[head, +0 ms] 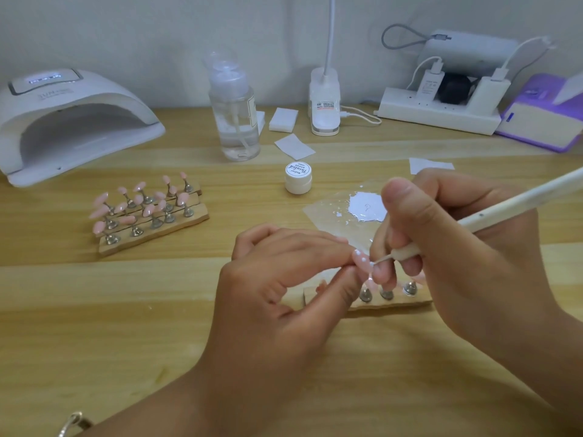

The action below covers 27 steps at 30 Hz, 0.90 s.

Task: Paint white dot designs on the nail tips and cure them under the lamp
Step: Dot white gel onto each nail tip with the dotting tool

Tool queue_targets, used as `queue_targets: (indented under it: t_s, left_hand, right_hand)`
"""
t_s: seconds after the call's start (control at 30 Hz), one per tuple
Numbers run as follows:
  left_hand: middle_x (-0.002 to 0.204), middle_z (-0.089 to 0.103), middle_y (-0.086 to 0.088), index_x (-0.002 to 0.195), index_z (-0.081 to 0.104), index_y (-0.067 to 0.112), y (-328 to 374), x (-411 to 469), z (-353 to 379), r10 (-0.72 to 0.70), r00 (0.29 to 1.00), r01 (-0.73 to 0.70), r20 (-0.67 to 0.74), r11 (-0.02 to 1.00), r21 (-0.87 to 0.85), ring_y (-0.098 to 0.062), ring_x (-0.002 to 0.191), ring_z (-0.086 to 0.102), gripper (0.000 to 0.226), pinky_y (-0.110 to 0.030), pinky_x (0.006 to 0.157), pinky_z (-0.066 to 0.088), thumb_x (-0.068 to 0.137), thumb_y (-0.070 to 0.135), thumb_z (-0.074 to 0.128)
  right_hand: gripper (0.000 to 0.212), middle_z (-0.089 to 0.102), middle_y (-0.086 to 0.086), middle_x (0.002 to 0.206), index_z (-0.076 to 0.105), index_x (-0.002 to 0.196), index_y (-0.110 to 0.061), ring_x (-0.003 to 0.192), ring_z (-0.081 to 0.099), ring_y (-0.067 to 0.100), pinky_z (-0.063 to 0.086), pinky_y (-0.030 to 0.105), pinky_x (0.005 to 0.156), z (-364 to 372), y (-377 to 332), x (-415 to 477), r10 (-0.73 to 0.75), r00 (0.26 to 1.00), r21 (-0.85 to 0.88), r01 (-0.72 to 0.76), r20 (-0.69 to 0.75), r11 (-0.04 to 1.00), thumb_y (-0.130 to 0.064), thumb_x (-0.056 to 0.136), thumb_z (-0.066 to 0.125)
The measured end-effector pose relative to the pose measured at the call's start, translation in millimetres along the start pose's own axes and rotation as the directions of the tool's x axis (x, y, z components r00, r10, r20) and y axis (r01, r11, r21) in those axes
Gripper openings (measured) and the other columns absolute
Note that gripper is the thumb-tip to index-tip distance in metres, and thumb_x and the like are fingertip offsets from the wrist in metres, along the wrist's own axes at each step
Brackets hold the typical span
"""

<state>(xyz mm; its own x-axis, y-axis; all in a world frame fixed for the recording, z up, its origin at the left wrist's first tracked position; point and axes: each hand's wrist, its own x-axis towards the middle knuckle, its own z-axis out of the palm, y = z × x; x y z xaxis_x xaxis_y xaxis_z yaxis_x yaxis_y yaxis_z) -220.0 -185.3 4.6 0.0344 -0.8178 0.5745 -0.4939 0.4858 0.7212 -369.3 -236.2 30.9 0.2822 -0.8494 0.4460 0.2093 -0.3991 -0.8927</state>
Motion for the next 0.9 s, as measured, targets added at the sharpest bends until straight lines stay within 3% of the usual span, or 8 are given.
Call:
queue_targets:
  t_s: [0.27, 0.77, 0.9]
  left_hand:
    - [0.088, 0.075, 0.018, 0.086, 0.077, 0.029, 0.3, -0.2, -0.6, 0.001, 1.000, -0.001, -0.012, 1.000, -0.011, -0.004, 0.097, 0.070, 0.010, -0.049, 0.097, 0.040, 0.078, 0.022, 0.077]
    - [0.088, 0.074, 0.020, 0.084, 0.078, 0.027, -0.5, -0.5, -0.8, -0.011, 1.000, 0.011, 0.001, 1.000, 0.018, 0.001, 0.097, 0.068, 0.006, -0.031, 0.097, 0.037, 0.080, 0.026, 0.074]
    - [0.088, 0.074, 0.020, 0.084, 0.077, 0.027, -0.9, -0.9, -1.0, -0.012, 1.000, 0.012, 0.000, 1.000, 0.015, 0.000, 0.097, 0.068, 0.005, -0.033, 0.097, 0.037, 0.080, 0.025, 0.075]
  right_hand:
    - [0.034, 0.055, -0.012, 0.045, 0.058, 0.059, -0.018, 0.037, 0.055, 0.020, 0.041, 0.018, 0.045, -0.2, 0.5, -0.6, -0.031, 1.000, -0.008, 0.031, 0.006, 0.999, -0.024, 0.092, 0.059]
    - [0.033, 0.055, -0.012, 0.047, 0.058, 0.060, -0.020, 0.038, 0.055, 0.020, 0.041, 0.020, 0.045, 1.2, 1.0, 0.8, -0.036, 0.999, -0.016, 0.036, 0.028, 0.999, -0.022, 0.093, 0.061]
    - [0.035, 0.056, -0.010, 0.046, 0.057, 0.059, -0.021, 0.038, 0.055, 0.020, 0.040, 0.023, 0.042, 0.2, 0.9, -0.1, -0.030, 0.999, -0.052, 0.032, 0.024, 0.998, -0.021, 0.094, 0.059]
